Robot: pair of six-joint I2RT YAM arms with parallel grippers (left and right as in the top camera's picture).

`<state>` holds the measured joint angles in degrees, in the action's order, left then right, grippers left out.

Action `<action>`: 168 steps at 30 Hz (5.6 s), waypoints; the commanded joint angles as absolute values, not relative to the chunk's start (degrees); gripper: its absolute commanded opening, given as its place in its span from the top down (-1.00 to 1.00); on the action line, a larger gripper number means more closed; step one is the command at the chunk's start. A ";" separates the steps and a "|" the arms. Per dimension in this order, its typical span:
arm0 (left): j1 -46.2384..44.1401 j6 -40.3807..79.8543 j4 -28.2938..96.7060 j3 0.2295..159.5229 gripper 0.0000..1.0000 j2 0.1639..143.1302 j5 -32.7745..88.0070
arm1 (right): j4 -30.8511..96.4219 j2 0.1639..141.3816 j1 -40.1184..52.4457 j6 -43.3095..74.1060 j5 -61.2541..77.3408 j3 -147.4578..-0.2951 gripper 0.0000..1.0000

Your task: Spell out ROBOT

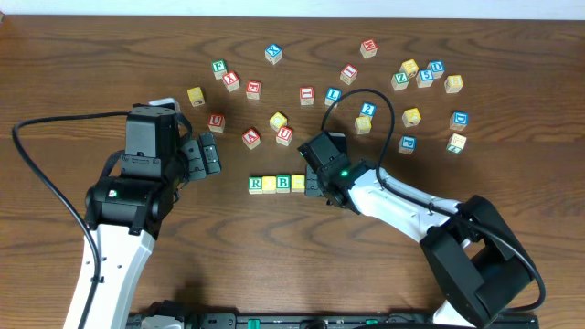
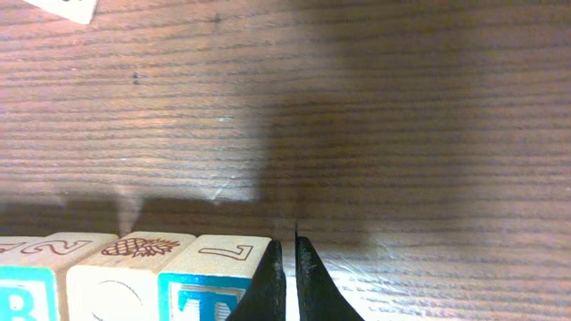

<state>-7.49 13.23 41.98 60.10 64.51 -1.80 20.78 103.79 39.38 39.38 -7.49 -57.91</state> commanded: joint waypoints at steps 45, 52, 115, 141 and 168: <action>-7.14 12.69 42.00 61.19 -0.97 64.53 -1.91 | 44.16 79.07 36.36 33.15 -18.92 -62.94 0.92; -7.14 12.69 42.00 61.19 -0.97 64.53 -1.91 | 41.89 79.09 36.36 33.82 -16.29 -62.94 0.98; -7.14 12.69 42.00 61.19 -0.97 64.53 -1.91 | 10.57 105.12 37.63 34.65 8.49 -62.96 0.97; -7.14 12.69 42.00 61.19 -0.97 64.53 -1.91 | 15.68 106.52 40.60 35.75 5.93 -62.94 0.98; -7.14 12.69 42.00 61.19 -0.97 64.53 -1.91 | 15.62 106.52 41.30 36.16 4.73 -62.94 0.98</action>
